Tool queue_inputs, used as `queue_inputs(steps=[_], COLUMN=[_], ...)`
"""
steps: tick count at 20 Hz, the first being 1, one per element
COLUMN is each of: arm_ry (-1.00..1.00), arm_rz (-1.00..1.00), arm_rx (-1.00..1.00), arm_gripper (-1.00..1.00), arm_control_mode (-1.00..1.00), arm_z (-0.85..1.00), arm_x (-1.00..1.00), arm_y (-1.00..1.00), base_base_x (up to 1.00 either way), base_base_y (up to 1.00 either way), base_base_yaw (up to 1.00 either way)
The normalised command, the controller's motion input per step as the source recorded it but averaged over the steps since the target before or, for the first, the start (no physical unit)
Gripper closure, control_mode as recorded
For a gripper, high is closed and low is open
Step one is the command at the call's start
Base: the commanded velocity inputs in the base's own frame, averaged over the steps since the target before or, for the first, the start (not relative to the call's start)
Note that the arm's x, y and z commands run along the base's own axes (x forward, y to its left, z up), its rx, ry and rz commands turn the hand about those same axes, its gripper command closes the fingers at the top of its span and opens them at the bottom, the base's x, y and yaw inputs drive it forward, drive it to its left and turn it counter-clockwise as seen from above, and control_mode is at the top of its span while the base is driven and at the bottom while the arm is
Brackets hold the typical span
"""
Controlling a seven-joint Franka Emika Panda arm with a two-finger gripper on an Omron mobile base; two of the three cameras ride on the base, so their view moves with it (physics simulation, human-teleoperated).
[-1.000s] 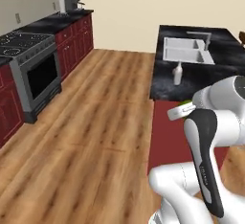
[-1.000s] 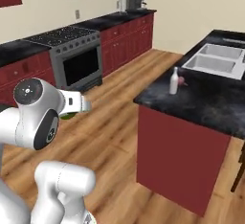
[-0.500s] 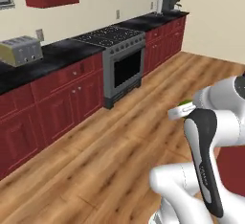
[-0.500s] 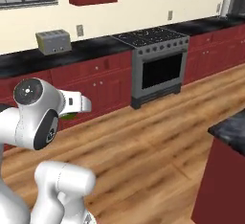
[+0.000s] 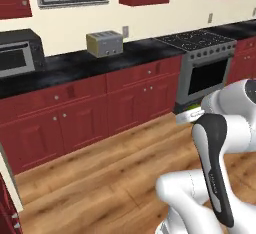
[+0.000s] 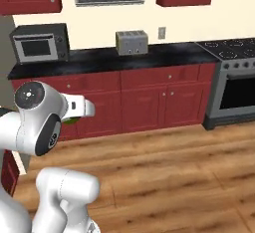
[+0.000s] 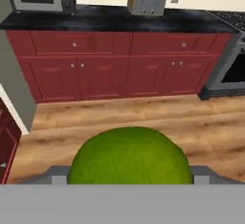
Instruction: Place the liquor on the top shelf of the fridge to keep it out of children's reach, and place the onion and lime on lower shelves for easy access.
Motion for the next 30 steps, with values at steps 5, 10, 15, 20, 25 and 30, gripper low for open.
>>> queue_inputs(steps=[5, 10, 15, 20, 25, 30], arm_ry=[0.00, 0.00, 0.00, 0.00, 0.00, 0.00], arm_rz=[0.00, 0.00, 0.00, 0.00, 0.00, 0.00], arm_rx=[0.00, 0.00, 0.00, 0.00, 0.00, 0.00], arm_gripper=[1.00, 1.00, 1.00, 1.00, 1.00, 1.00], arm_control_mode=[1.00, 1.00, 1.00, 1.00, 1.00, 1.00], arm_z=[0.00, 0.00, 0.00, 0.00, 0.00, 0.00], arm_x=[0.00, 0.00, 0.00, 0.00, 0.00, 0.00], arm_y=[0.00, 0.00, 0.00, 0.00, 0.00, 0.00], base_base_x=[0.03, 0.00, 0.05, 0.16, 0.02, 0.00], base_base_y=[0.27, 0.42, 0.44, 0.17, -0.28, -0.57], base_base_yaw=[0.40, 0.24, 0.31, 0.46, 0.29, 0.35])
